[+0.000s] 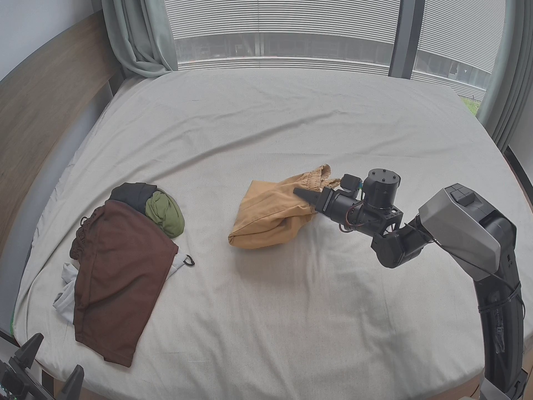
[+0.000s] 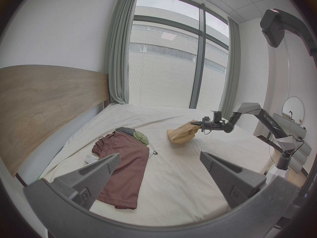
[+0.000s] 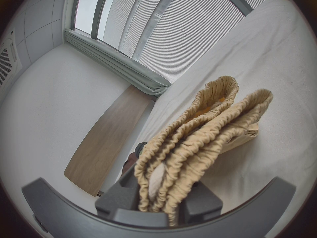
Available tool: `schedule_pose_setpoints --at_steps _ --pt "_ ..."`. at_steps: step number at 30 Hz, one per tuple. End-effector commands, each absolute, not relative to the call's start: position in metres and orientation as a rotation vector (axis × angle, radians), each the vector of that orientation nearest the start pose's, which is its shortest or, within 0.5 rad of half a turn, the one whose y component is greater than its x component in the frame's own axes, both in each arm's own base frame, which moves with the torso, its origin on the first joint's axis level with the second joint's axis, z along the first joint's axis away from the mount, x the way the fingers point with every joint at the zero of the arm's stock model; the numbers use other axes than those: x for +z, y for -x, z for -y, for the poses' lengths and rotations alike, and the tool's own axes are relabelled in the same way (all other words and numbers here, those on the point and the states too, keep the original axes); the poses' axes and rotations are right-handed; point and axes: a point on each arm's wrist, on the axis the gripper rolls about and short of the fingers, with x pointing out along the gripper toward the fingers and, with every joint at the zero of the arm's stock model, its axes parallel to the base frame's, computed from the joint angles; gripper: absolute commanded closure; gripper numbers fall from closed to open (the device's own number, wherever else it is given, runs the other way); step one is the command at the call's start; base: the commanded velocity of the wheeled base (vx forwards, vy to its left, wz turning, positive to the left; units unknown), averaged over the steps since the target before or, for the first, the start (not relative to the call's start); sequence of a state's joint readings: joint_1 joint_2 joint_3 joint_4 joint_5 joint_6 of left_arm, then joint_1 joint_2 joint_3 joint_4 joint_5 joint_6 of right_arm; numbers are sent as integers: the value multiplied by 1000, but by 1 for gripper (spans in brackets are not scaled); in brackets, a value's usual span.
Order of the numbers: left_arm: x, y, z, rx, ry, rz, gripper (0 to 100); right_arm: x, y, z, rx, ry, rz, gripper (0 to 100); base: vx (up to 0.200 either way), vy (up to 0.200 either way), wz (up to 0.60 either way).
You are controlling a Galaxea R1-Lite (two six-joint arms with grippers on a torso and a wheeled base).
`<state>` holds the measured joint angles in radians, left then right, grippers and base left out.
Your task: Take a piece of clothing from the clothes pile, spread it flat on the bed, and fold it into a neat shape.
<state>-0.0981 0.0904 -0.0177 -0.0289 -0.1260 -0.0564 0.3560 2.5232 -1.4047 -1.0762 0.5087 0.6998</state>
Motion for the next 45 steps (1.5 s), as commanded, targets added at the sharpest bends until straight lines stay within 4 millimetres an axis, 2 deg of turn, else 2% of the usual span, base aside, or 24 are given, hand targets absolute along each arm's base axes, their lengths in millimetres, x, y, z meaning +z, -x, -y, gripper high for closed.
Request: schedule_pose_setpoints --at_steps 1,6,13,19,25,26,31,37,38,42,45 --pt "85 17 1 -223 57 -54 0 11 -442 -160 755 -668 -407 100 0 0 0" --pt "85 17 1 -223 57 -54 0 -19 -437 -155 735 -672 -439 100 0 0 0" --pt "85 17 1 -223 57 -54 0 -41 -433 -154 729 -673 -457 100 0 0 0" --pt "85 17 1 -223 57 -54 0 -45 -430 -154 728 -674 -460 100 0 0 0" --pt "85 17 1 -223 57 -54 0 -41 -431 -152 727 -672 -449 100 0 0 0" --pt "85 17 1 -223 57 -54 0 -40 -430 -153 729 -673 -449 0 0 0 0" --pt "85 17 1 -223 57 -54 0 -38 -428 -152 730 -669 -442 0 0 0 0" --pt "85 17 1 -223 57 -54 0 -30 -412 -144 718 -630 -467 0 0 0 0" --pt "85 17 1 -223 57 -54 0 -30 -402 -139 710 -596 -489 0 0 0 0" --pt "85 17 1 -223 57 -54 0 -35 -386 -133 698 -551 -528 0 0 0 0" --pt "85 17 1 -223 57 -54 0 -37 -366 -129 695 -516 -570 0 0 0 0"
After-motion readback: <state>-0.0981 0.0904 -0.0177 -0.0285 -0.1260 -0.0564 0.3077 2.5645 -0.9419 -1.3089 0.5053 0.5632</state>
